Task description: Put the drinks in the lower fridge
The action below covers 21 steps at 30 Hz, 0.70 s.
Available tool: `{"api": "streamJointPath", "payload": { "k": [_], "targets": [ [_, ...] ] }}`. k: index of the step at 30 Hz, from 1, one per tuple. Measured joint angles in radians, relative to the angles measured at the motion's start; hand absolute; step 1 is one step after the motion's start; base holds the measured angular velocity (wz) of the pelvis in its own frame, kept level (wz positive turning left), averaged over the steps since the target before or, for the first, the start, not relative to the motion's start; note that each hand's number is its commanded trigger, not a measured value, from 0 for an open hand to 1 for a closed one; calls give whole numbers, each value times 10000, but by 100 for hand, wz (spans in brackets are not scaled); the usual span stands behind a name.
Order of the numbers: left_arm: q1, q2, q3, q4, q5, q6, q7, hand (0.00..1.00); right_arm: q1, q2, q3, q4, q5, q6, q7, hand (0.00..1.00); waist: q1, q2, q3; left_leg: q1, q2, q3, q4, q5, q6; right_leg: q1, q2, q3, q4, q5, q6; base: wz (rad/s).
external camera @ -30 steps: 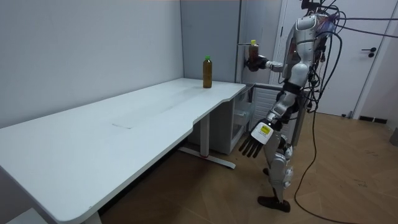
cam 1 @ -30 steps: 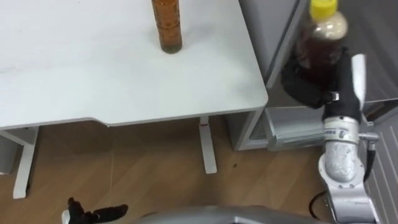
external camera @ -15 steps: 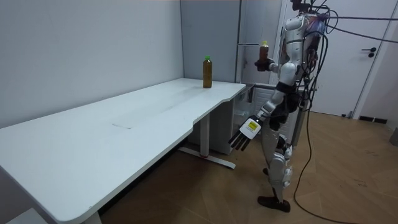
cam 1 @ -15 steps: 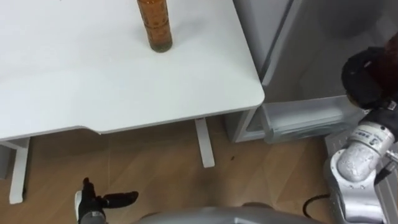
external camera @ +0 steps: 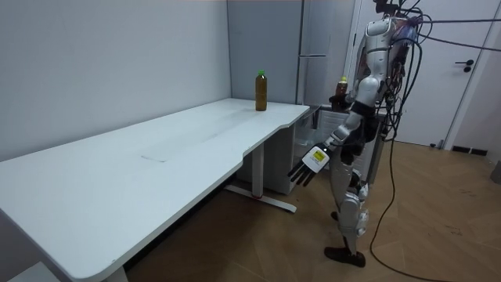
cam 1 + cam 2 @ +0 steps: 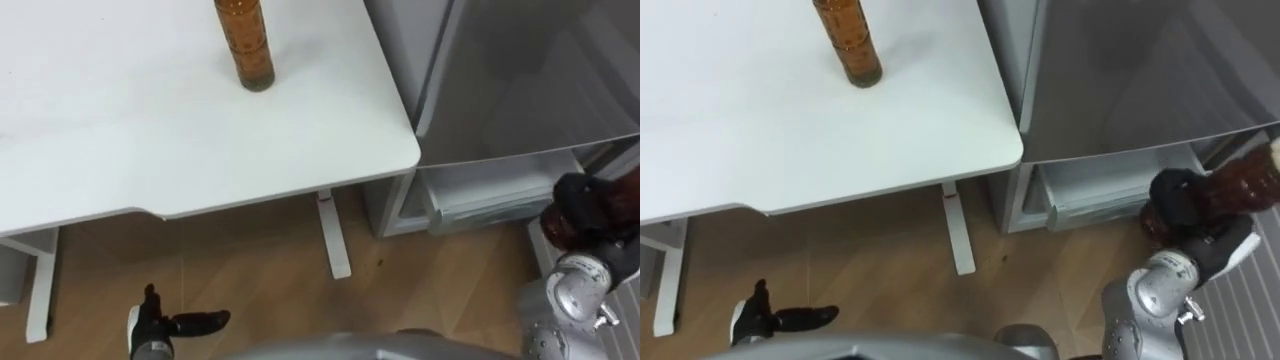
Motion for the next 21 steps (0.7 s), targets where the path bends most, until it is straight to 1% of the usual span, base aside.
{"api": "streamJointPath", "payload": {
  "k": [3,6,7,9,10,11,12,14,15,16,17,18,19,20,21],
  "targets": [
    [155,5,32,-370,-22,4,-27,0,-38,-101,174,153,1777,-7,264,100,196,-57,14,-27,-1,-2,24,0,0,-1,-15,-33,18,-3,0,1],
    [306,48,38,-478,-19,13,-68,0,-180,-102,179,458,2936,1,662,100,286,-134,32,-91,-3,-25,48,0,0,-62,-34,-71,73,-44,-8,4],
    [359,78,39,-478,-17,30,-103,0,-205,-103,192,514,3088,1,737,100,320,-153,36,-133,-3,-52,69,0,0,-75,-40,-91,93,-54,-10,7],
    [482,137,146,-479,-10,187,-167,0,-370,-132,173,955,3629,12,1095,100,355,-252,58,-255,-1,-134,168,0,0,-148,-62,-150,154,-79,-24,12],
    [491,139,307,-483,-4,303,-190,0,-481,-170,153,1333,3941,59,1307,100,381,-333,44,-349,-2,-234,250,0,0,-188,-83,-236,163,-84,-29,16],
    [502,145,443,-482,-7,422,-195,0,-558,-197,156,1658,4068,130,1486,100,453,-389,47,-394,-3,-283,276,0,0,-232,-92,-271,201,-97,-36,15],
    [527,157,484,-482,-11,469,-196,0,-588,-205,155,1754,4149,191,1578,100,468,-409,39,-437,-3,-290,299,0,0,-276,-97,-271,235,-105,-39,7],
    [638,271,582,-440,-6,666,-205,0,-983,-236,163,2258,5063,399,2046,100,563,-482,70,-573,1,-315,382,-1,0,-340,-127,-327,345,-140,-56,8],
    [649,342,594,-437,-34,802,-218,0,-1296,-295,161,2678,5575,465,2245,100,564,-533,75,-695,-2,-409,431,-1,0,-392,-145,-400,357,-143,-61,16],
    [615,367,599,-440,-35,853,-219,0,-1481,-329,159,2905,5801,491,2332,100,572,-513,53,-816,-7,-452,511,-1,1,-474,-169,-439,408,-148,-63,23],
    [505,396,605,-446,-28,898,-218,0,-1896,-402,163,3356,6036,550,2483,100,582,-522,29,-1199,-34,-521,774,-16,25,-795,-258,-518,642,-202,-76,24],
    [393,391,609,-445,-31,986,-217,0,-2295,-525,162,3791,6172,629,2680,100,600,-530,35,-1570,-41,-575,1074,-63,79,-1166,-334,-593,927,-258,-92,21],
    [321,391,618,-444,-32,1044,-217,0,-2497,-582,161,4030,6199,686,2802,100,633,-540,52,-1750,-50,-588,1212,-65,83,-1343,-380,-620,1086,-277,-111,20],
    [111,386,714,-445,-33,1161,-214,0,-2865,-693,150,4442,6329,823,3031,100,665,-561,73,-2143,-51,-616,1495,-81,108,-1690,-446,-640,1364,-337,-131,15],
    [17,386,783,-444,-32,1233,-212,0,-3046,-733,132,4602,6381,902,3103,100,684,-574,80,-2315,-52,-635,1603,-81,109,-1855,-468,-648,1499,-360,-144,15]
  ]
}}
